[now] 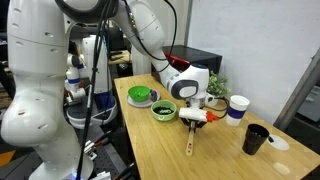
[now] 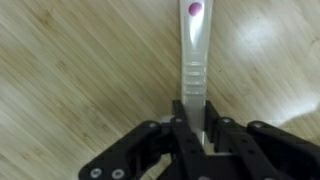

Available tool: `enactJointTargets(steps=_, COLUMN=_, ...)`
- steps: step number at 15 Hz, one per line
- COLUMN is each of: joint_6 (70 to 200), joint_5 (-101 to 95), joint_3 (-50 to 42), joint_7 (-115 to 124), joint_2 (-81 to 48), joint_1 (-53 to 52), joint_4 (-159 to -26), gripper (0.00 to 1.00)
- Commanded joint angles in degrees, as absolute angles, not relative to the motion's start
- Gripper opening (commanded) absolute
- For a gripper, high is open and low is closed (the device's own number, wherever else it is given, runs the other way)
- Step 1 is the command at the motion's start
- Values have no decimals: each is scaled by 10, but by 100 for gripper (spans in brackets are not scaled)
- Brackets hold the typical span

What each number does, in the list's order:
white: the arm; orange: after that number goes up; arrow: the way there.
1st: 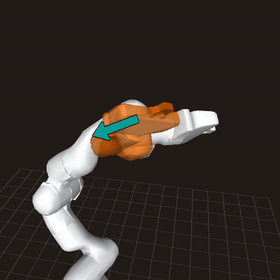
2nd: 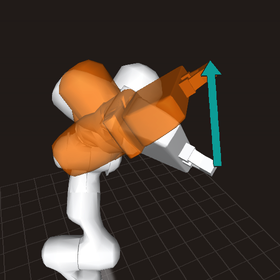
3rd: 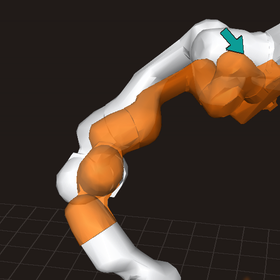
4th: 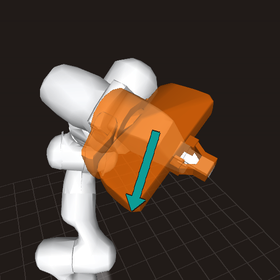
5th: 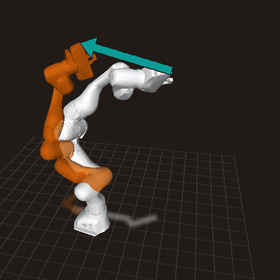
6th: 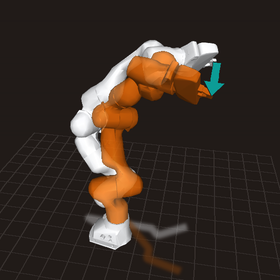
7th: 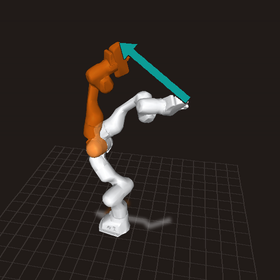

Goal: Use the spoon to transfer beans from the light-green bowl to the dark green bowl

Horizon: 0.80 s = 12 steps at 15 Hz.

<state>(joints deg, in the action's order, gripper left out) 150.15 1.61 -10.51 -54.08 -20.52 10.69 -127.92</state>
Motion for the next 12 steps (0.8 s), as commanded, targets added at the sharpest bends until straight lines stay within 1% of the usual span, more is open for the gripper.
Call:
enactJointTargets(steps=1, joint_6=1541, joint_5=-20, joint_3=-83, joint_7=-529, joint_2=-244, joint_1=128, joint_4=-1260, gripper=6)
enactJointTargets(steps=2, joint_6=1549, joint_5=-29, joint_3=-79, joint_7=-532, joint_2=-246, joint_1=131, joint_4=-1261, gripper=47)
enactJointTargets(steps=3, joint_6=1556, joint_5=-44, joint_3=-82, joint_7=-526, joint_2=-243, joint_1=127, joint_4=-1264, gripper=48)
enactJointTargets(steps=5, joint_6=1570, joint_5=-68, joint_3=-82, joint_7=-522, joint_2=-230, joint_1=123, joint_4=-1277, gripper=61)
enactJointTargets(steps=6, joint_6=1577, joint_5=-84, joint_3=-85, joint_7=-516, joint_2=-225, joint_1=118, joint_4=-1282, gripper=69)
enactJointTargets(steps=10, joint_6=1609, joint_5=-160, joint_3=-85, joint_7=-478, joint_2=-167, joint_1=84, joint_4=-1339, gripper=96)
enactJointTargets(steps=12, joint_6=1618, joint_5=-204, joint_3=-88, joint_7=-442, joint_2=-126, joint_1=55, joint_4=-1375, gripper=100)
